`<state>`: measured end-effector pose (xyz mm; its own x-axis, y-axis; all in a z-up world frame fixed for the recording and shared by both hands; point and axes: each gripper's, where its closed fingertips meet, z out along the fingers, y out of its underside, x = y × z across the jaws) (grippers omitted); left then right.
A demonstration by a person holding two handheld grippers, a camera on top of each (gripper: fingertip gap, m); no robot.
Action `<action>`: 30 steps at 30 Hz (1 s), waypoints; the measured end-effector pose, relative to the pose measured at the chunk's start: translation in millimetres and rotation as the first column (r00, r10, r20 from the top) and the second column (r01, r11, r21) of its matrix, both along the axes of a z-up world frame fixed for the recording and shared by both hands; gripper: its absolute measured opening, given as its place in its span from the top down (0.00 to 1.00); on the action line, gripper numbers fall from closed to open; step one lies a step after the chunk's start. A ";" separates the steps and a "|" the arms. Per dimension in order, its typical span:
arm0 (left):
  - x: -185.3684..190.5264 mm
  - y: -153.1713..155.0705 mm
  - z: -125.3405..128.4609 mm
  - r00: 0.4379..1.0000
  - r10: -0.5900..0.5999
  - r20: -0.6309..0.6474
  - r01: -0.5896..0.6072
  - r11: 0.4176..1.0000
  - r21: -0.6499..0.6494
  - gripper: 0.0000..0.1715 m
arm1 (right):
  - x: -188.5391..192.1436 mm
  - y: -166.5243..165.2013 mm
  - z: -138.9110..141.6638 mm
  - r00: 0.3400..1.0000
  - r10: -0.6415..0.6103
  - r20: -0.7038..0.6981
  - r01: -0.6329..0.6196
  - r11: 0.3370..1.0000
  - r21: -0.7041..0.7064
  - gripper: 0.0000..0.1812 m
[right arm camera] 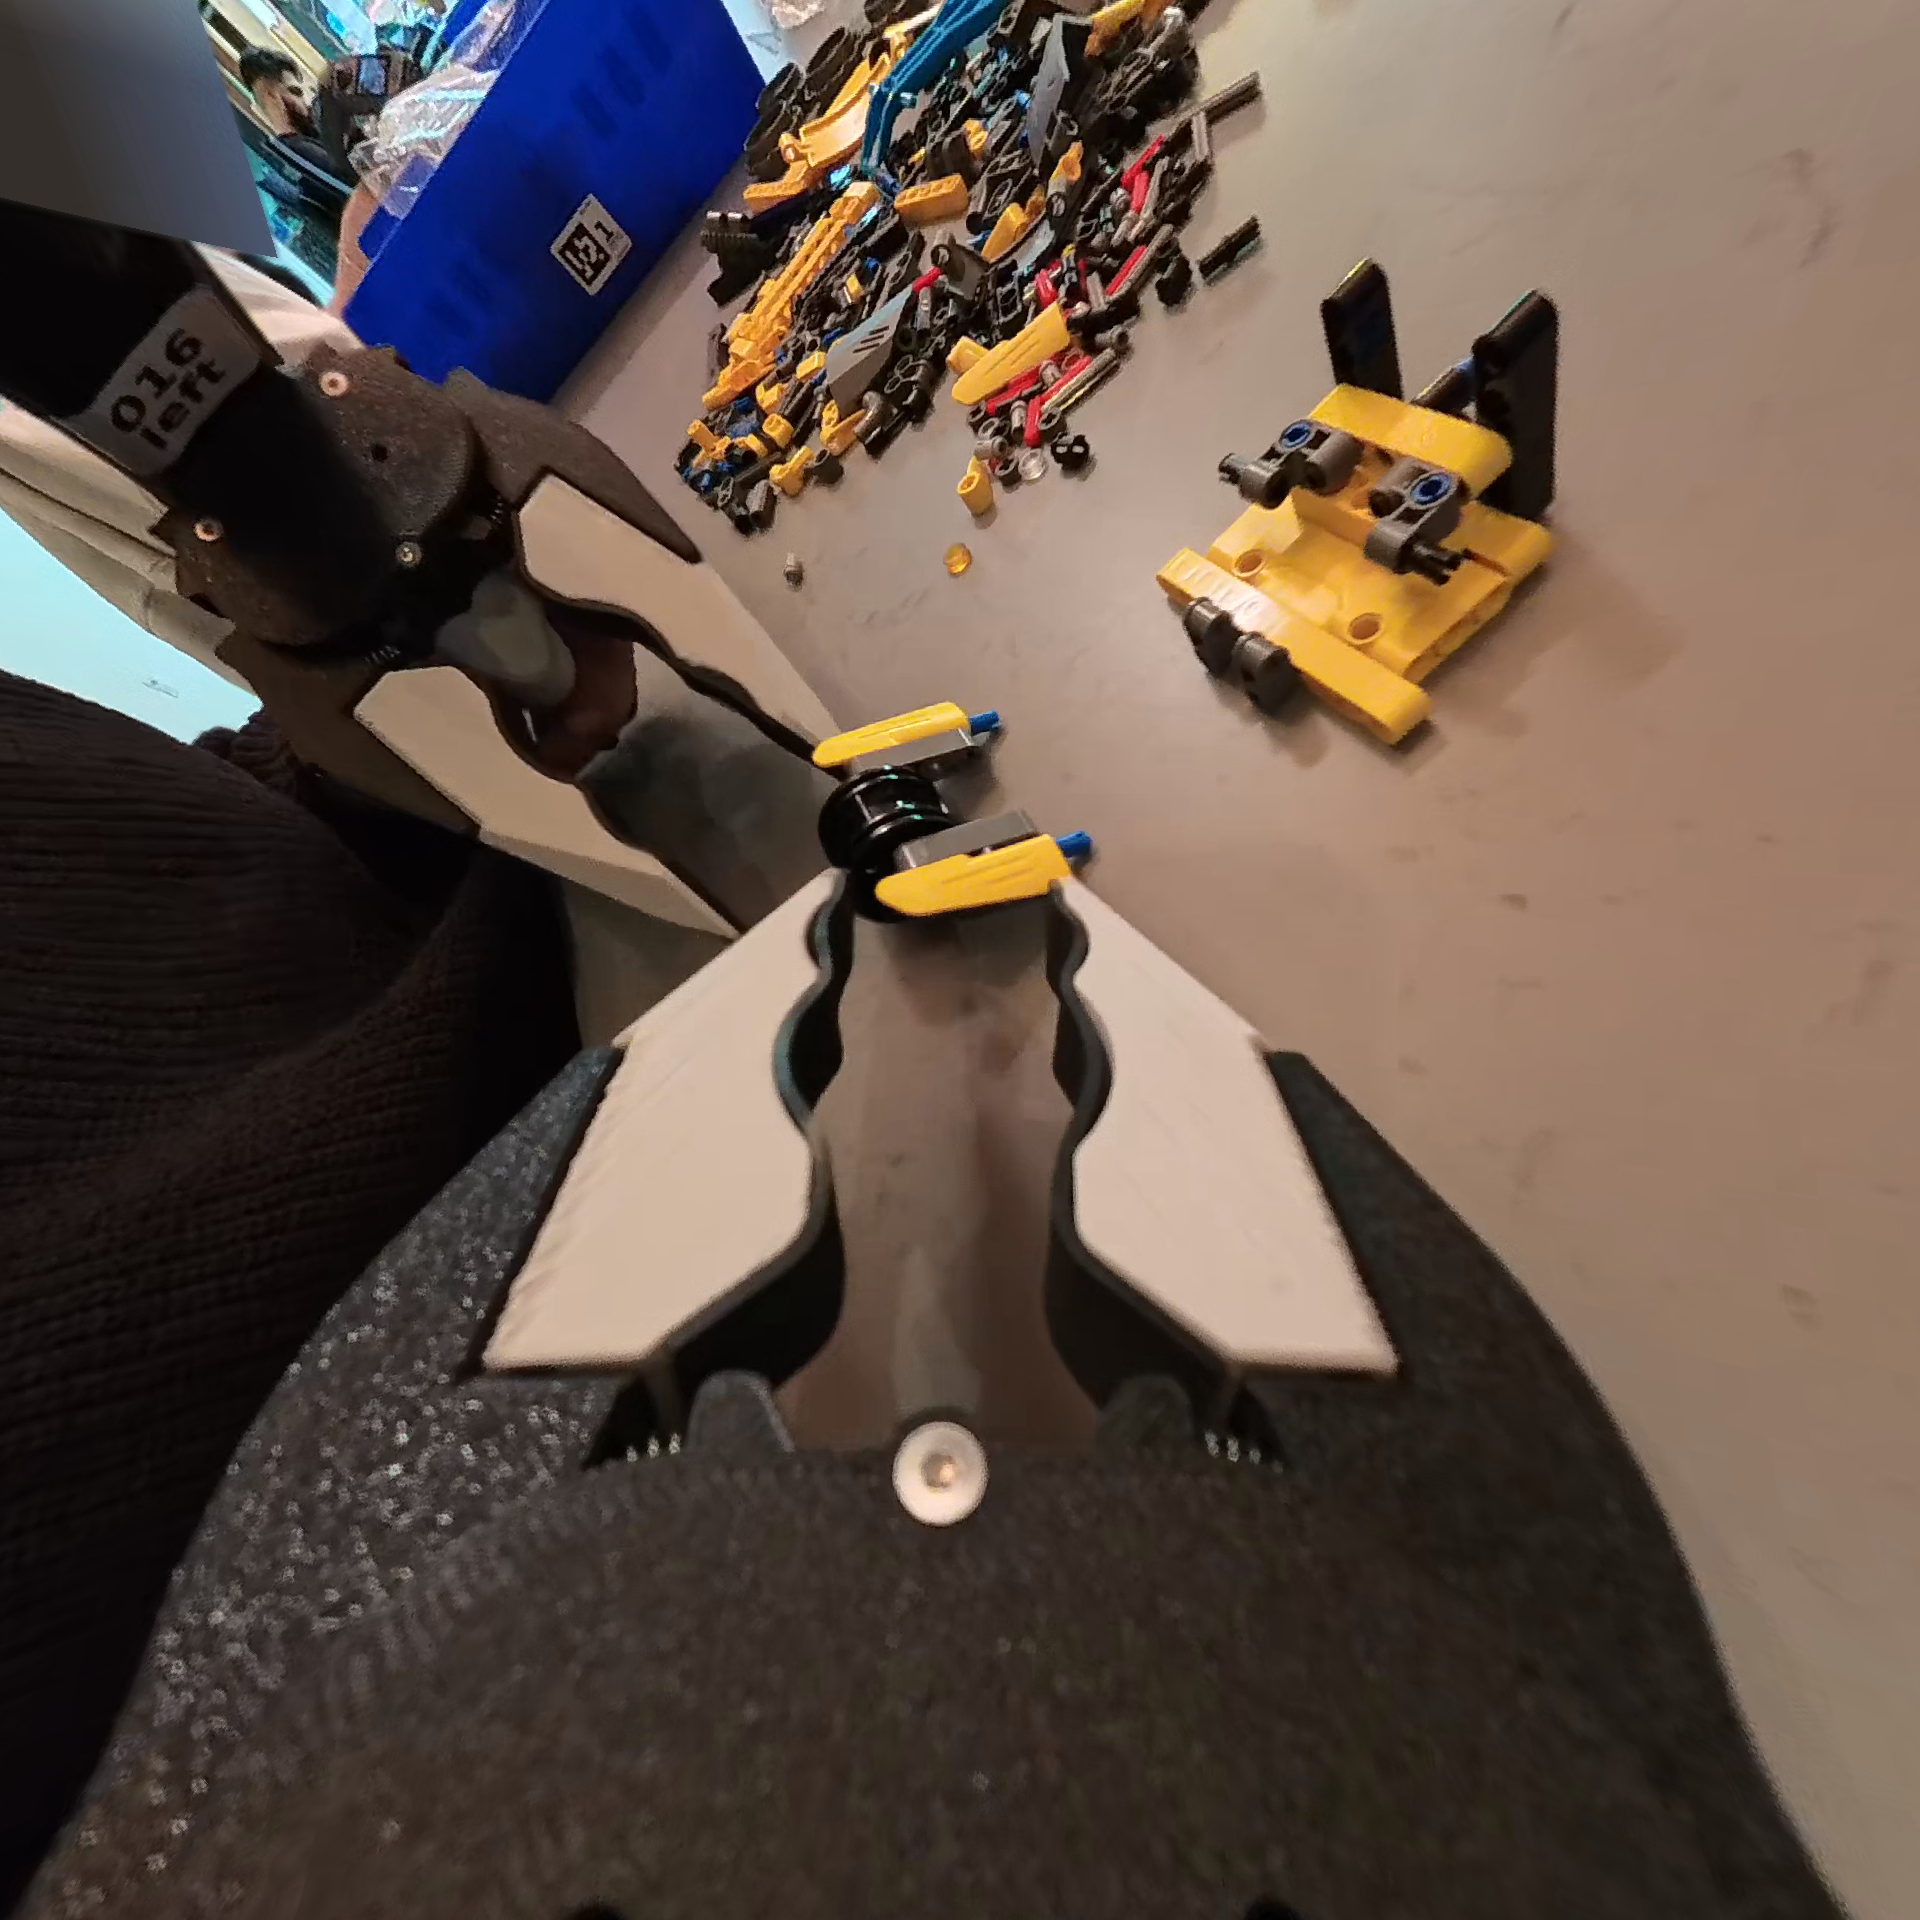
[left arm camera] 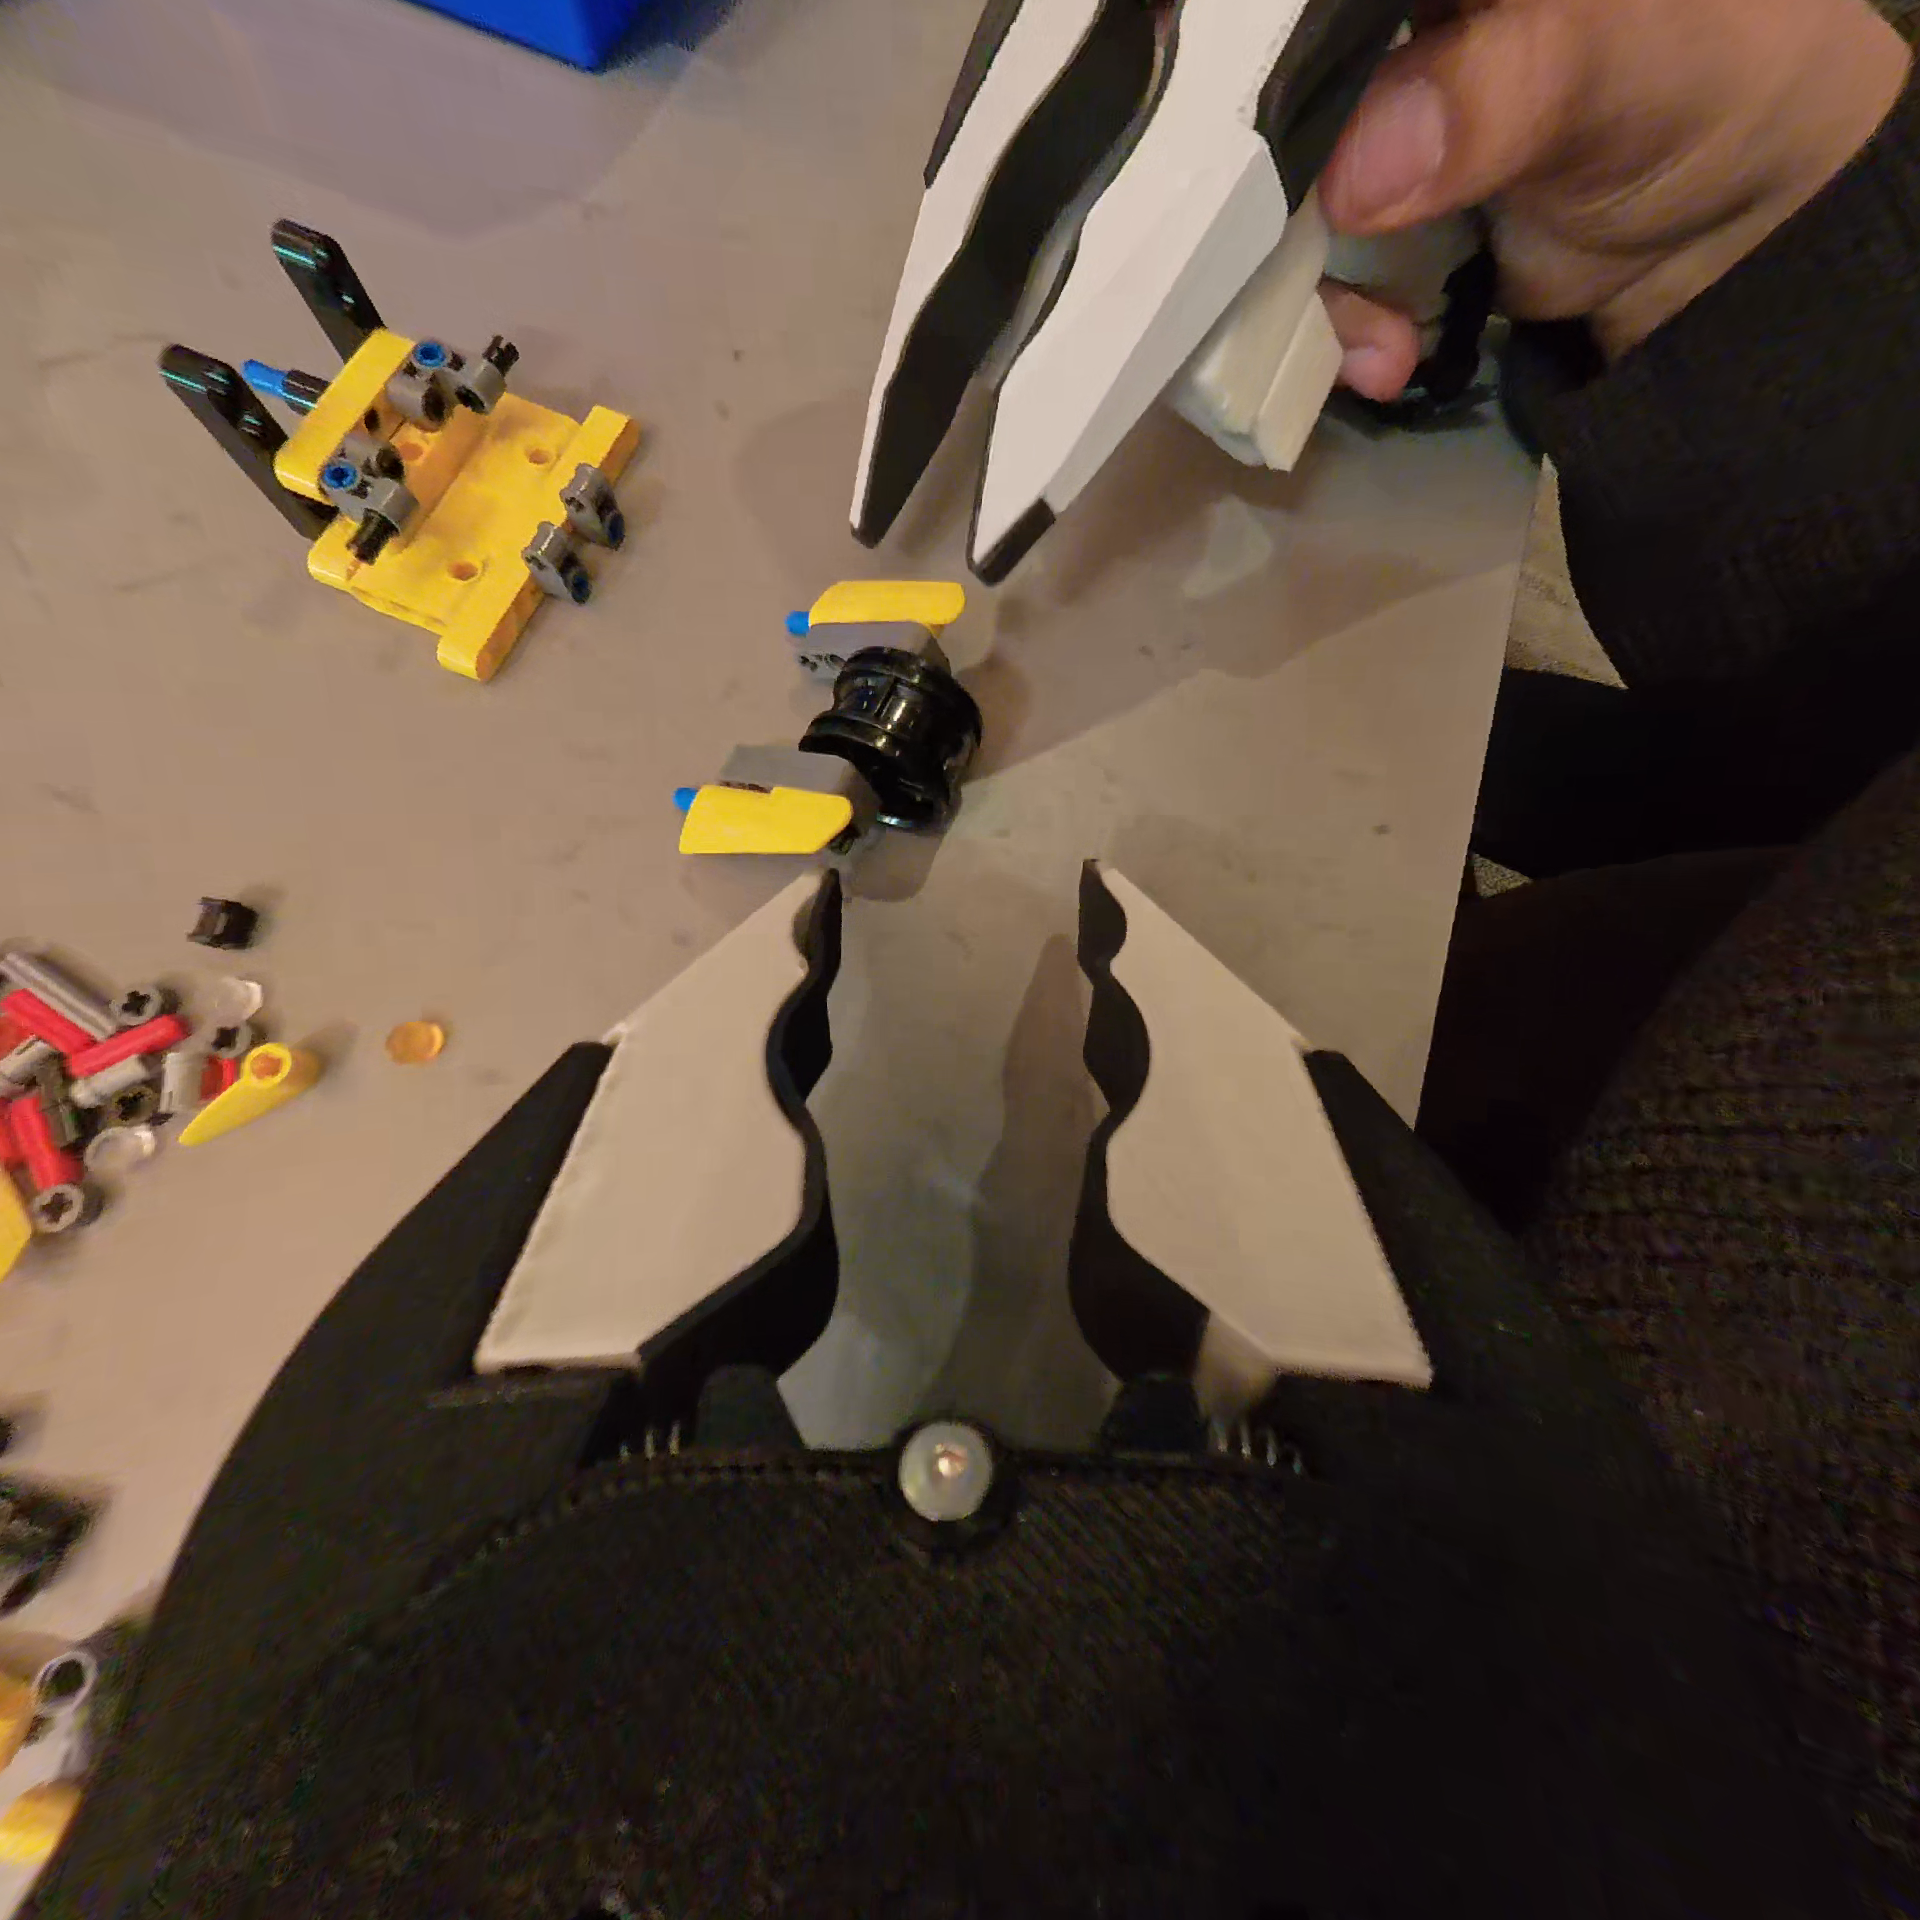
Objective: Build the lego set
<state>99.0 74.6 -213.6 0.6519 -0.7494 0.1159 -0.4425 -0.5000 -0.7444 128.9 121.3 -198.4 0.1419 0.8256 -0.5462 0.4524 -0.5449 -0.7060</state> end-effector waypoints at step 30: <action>-15.4 124.0 -11.2 0.991 -0.103 -0.090 0.103 0.995 0.006 0.74 | 10.8 17.1 40.5 0.962 -0.026 -0.271 0.024 1.000 -0.011 0.76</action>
